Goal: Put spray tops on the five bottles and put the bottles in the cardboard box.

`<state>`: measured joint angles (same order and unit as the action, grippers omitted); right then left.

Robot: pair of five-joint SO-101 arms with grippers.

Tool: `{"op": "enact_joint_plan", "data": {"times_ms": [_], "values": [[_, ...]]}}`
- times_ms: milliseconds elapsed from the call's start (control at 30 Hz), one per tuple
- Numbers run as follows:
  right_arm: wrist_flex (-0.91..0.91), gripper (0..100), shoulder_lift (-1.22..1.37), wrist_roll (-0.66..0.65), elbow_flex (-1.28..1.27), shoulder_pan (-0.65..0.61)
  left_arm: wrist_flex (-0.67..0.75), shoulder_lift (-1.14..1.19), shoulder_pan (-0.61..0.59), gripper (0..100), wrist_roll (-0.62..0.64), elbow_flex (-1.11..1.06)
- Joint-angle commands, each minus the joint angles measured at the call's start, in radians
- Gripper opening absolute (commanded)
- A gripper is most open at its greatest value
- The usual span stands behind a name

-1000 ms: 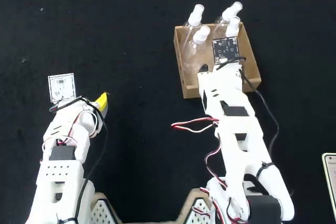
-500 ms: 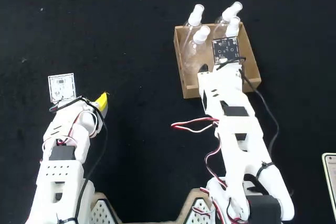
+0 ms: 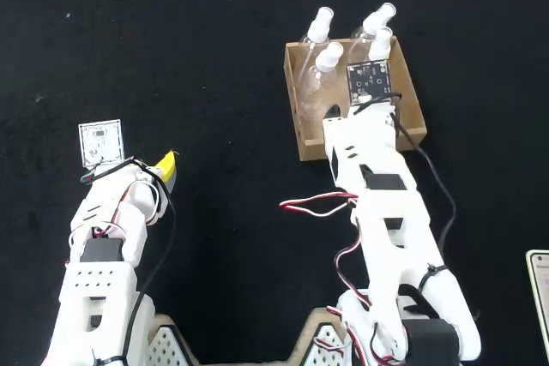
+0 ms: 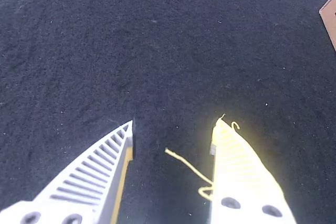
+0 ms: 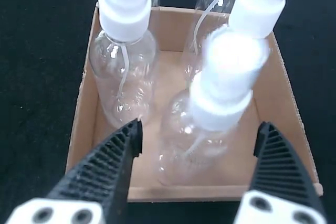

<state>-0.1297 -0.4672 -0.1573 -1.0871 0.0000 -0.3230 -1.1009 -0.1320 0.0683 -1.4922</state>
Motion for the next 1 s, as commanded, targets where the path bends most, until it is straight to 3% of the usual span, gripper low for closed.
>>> {"op": "enact_joint_plan", "data": {"times_ms": [0,967], "values": [[-0.008,32.3,-0.002,-0.002,0.035,-0.002,0.021,-0.009,0.013,24,0.002,0.005],[-0.021,32.2,-0.004,-0.002,0.036,0.029,0.021,-0.009,0.013,24,0.002,0.005]]}}
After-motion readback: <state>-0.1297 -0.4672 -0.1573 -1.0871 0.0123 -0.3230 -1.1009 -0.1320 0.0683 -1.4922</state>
